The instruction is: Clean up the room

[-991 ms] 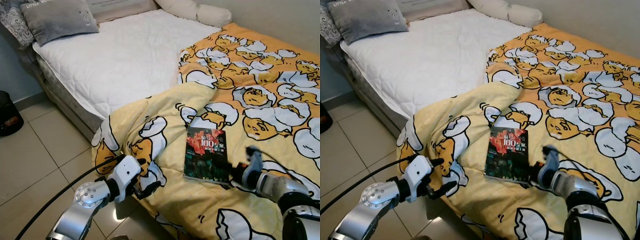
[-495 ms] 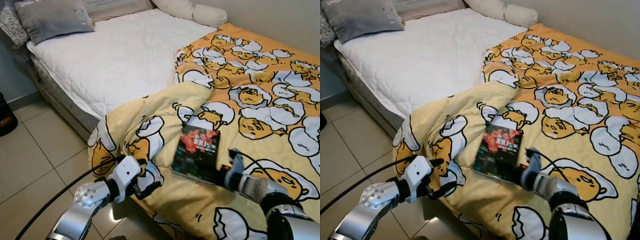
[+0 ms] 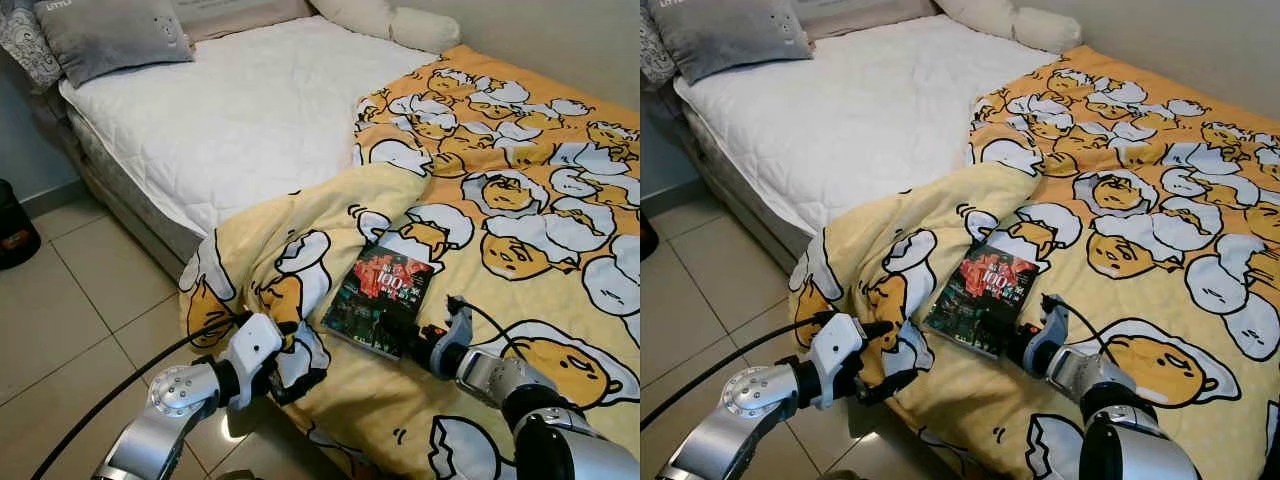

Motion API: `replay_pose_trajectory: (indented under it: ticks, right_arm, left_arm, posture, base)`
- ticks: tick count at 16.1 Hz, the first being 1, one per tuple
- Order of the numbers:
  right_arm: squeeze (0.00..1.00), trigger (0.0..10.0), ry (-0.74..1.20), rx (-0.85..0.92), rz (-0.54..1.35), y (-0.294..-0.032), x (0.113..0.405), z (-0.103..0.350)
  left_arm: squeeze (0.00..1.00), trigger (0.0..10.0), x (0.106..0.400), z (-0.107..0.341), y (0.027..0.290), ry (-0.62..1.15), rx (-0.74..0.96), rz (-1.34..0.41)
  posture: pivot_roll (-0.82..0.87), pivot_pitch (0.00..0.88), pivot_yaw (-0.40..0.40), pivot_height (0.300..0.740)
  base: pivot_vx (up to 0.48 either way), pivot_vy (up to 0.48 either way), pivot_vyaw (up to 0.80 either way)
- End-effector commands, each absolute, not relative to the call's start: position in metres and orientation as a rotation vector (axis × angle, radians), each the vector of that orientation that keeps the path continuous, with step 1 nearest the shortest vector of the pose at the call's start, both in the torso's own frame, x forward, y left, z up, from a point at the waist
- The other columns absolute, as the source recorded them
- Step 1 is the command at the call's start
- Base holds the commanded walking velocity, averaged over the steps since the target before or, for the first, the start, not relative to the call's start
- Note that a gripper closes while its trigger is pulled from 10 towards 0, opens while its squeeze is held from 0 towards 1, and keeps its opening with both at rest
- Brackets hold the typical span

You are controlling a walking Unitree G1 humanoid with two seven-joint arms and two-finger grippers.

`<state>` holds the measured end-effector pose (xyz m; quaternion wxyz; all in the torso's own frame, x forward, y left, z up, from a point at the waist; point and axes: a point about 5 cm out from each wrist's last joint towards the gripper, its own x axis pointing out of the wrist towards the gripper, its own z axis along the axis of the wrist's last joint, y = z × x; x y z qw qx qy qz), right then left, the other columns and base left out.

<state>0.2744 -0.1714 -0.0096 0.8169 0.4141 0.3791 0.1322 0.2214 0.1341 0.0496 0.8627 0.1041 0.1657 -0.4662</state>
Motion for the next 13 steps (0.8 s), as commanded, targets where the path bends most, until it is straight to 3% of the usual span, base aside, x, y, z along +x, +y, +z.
replay_pose_trajectory:
  ticks: [1, 13]
  right_arm:
    - [0.0, 0.0, 0.736, 0.918, 0.235, -0.1727, 0.2868, -0.0006]
    - [0.0, 0.0, 0.672, 0.966, 0.218, -0.1679, 0.2967, 0.0069]
  left_arm:
    - [1.0, 10.0, 0.2219, 0.0532, 0.1325, 0.335, 0.221, -0.991]
    - [1.0, 10.0, 0.2222, 0.0526, 0.1316, 0.333, 0.223, -0.986]
  posture:
    - [0.06, 0.016, -0.055, 0.74]
    - [0.07, 0.015, -0.055, 0.74]
  base:
    - [0.0, 0.0, 0.0]
    - [0.0, 0.0, 0.0]
